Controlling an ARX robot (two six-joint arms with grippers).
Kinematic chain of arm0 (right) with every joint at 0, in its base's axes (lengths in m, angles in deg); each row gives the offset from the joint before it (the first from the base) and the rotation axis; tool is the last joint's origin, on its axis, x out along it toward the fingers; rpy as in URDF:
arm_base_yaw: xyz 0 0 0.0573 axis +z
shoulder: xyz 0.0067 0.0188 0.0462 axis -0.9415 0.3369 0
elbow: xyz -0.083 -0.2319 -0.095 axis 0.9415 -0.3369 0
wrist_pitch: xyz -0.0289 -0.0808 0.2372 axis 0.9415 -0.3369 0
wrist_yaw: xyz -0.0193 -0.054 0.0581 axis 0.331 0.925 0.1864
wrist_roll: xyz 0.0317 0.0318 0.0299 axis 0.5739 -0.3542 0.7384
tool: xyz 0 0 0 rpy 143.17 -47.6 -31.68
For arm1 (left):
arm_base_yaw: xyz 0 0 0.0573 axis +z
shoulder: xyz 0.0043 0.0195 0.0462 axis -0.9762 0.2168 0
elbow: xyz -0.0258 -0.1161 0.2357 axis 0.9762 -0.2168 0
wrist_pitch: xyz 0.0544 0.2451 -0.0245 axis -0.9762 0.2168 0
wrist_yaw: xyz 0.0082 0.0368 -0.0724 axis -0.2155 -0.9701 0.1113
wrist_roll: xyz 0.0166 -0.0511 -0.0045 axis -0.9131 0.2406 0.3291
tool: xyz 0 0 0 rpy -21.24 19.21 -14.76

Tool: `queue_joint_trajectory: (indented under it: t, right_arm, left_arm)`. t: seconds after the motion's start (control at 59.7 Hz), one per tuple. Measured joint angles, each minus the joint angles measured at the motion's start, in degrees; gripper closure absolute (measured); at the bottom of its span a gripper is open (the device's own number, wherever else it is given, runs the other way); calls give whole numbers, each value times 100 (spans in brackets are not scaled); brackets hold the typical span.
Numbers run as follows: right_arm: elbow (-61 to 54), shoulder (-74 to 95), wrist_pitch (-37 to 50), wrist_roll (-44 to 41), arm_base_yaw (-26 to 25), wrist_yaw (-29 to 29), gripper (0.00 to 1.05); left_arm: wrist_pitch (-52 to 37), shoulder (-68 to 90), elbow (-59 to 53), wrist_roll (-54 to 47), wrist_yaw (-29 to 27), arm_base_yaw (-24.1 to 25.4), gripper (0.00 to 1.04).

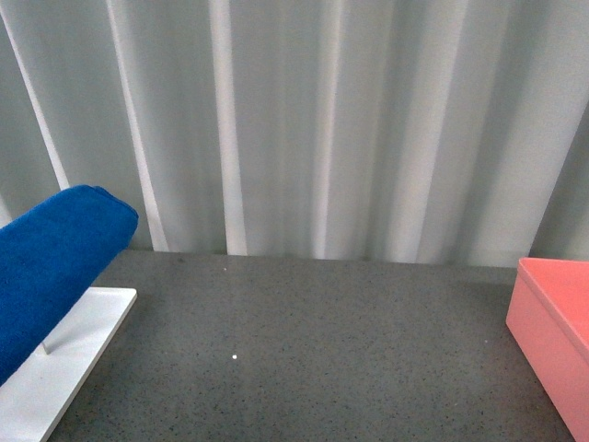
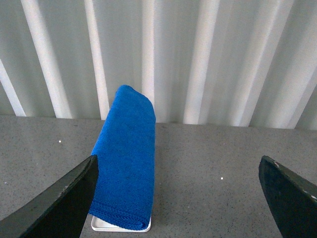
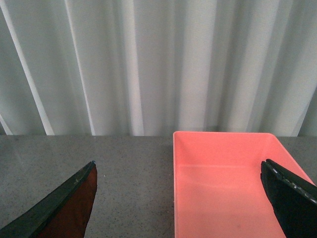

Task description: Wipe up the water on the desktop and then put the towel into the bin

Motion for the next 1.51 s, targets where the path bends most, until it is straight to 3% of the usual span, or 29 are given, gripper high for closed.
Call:
queue_joint_trajectory:
  t: [1.356, 1.44, 1.507]
  right_arm:
    - [0, 0, 0, 0, 0, 0, 7]
    - [0, 0, 0, 0, 0, 0, 7]
    - [0, -2, 0, 0, 0, 0, 7]
  left_arm:
    - [11, 11, 4, 24, -15, -2, 7]
    - [1290, 802, 496, 815, -435, -162, 7]
    - [1429, 1613, 719, 1255, -415, -153, 7]
